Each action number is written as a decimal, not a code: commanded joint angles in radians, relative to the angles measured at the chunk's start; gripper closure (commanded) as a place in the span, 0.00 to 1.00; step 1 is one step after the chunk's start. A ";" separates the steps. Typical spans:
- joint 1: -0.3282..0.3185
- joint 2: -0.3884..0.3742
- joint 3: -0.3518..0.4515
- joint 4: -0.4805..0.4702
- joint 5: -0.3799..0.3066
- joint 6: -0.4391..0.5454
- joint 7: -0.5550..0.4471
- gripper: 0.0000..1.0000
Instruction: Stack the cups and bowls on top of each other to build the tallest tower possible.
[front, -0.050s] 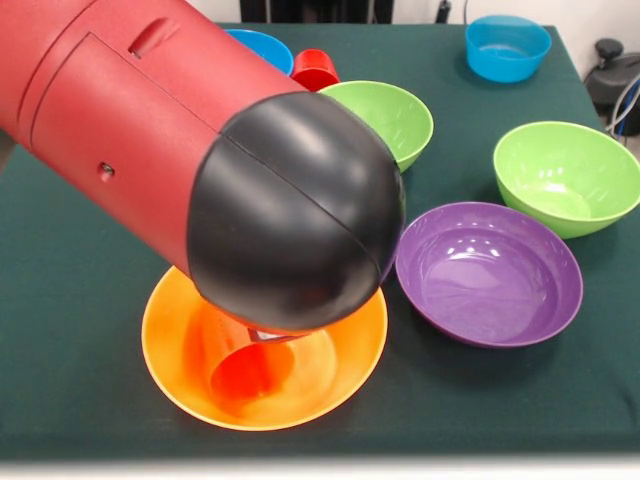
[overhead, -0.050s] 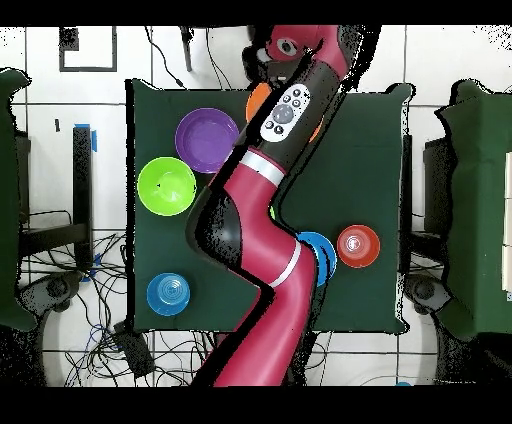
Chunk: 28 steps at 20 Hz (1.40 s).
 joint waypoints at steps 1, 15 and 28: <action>-0.009 0.034 -0.144 -0.058 -0.002 0.103 -0.066 0.00; -0.010 0.044 -0.147 -0.052 -0.024 0.110 -0.088 0.00; -0.017 0.052 -0.146 -0.066 0.051 0.055 -0.031 0.00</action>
